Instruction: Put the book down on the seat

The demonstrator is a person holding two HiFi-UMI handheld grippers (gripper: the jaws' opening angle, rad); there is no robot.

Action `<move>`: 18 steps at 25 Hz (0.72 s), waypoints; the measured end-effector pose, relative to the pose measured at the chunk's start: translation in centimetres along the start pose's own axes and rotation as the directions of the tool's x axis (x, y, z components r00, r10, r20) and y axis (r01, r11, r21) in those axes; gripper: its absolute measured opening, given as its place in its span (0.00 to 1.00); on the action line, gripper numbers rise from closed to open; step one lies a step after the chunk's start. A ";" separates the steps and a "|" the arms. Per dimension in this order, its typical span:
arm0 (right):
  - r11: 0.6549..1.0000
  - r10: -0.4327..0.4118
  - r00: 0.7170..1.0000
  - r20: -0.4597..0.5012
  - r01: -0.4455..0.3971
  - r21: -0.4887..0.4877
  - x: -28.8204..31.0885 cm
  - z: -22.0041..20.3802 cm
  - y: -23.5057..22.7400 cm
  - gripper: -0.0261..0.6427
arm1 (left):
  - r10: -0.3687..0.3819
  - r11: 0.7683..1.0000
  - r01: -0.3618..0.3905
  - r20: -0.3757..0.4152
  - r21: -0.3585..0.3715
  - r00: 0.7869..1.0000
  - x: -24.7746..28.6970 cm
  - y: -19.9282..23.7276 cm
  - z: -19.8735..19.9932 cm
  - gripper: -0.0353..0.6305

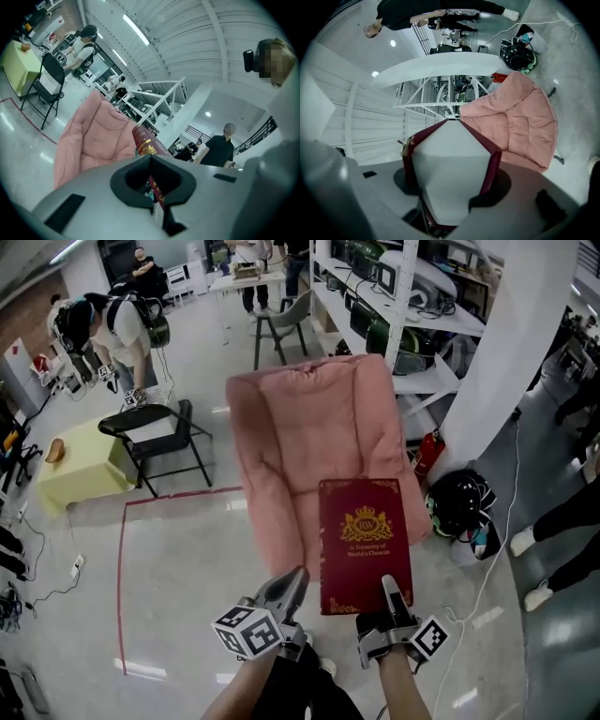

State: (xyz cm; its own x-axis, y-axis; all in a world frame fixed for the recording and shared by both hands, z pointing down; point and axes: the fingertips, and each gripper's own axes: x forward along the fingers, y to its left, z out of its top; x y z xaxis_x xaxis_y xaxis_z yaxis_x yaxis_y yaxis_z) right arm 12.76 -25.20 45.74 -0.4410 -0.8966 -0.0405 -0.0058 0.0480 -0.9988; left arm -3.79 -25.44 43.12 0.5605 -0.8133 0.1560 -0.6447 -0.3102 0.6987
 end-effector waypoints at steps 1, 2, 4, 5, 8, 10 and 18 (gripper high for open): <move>1.000 -0.005 1.000 0.003 0.005 -0.003 1.1 0.3 -0.8 0.39 | 0.003 1.000 -0.003 -0.007 0.000 1.000 1.1 1.0 0.2 0.07; 1.000 -0.012 1.000 0.005 0.012 -0.002 2.1 0.6 -1.6 0.39 | 0.006 1.000 -0.006 -0.014 -0.002 1.000 2.1 2.0 0.3 0.07; 0.999 -0.031 0.999 0.014 0.031 0.013 3.8 1.1 -3.6 0.39 | 0.012 1.000 -0.012 -0.033 -0.010 0.999 3.9 4.2 0.1 0.07; 0.999 -0.043 0.999 0.020 0.043 0.018 4.5 1.4 -4.7 0.39 | 0.013 1.000 -0.014 -0.044 -0.014 0.999 4.8 5.2 -0.2 0.07; 0.997 -0.071 0.997 0.034 0.070 0.027 6.4 2.5 -7.9 0.39 | 0.020 0.999 -0.022 -0.074 -0.025 0.997 7.4 8.0 -1.3 0.07; 0.996 -0.086 0.996 0.039 0.084 0.034 7.5 3.2 -10.1 0.39 | 0.025 0.999 -0.028 -0.092 -0.033 0.995 8.9 9.7 -2.3 0.07; 0.982 -0.179 0.983 0.038 0.177 0.060 10.4 4.3 -20.1 0.39 | 0.077 0.994 -0.089 -0.175 -0.060 0.981 12.5 16.4 -7.7 0.07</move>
State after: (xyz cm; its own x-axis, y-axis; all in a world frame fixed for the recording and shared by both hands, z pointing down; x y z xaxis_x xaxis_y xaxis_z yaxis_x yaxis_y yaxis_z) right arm 12.18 -37.38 65.25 -0.3988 -0.9066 0.1381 -0.0295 -0.1379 -0.9900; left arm -3.40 -36.89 61.85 0.5917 -0.7358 0.3293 -0.6597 -0.2071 0.7225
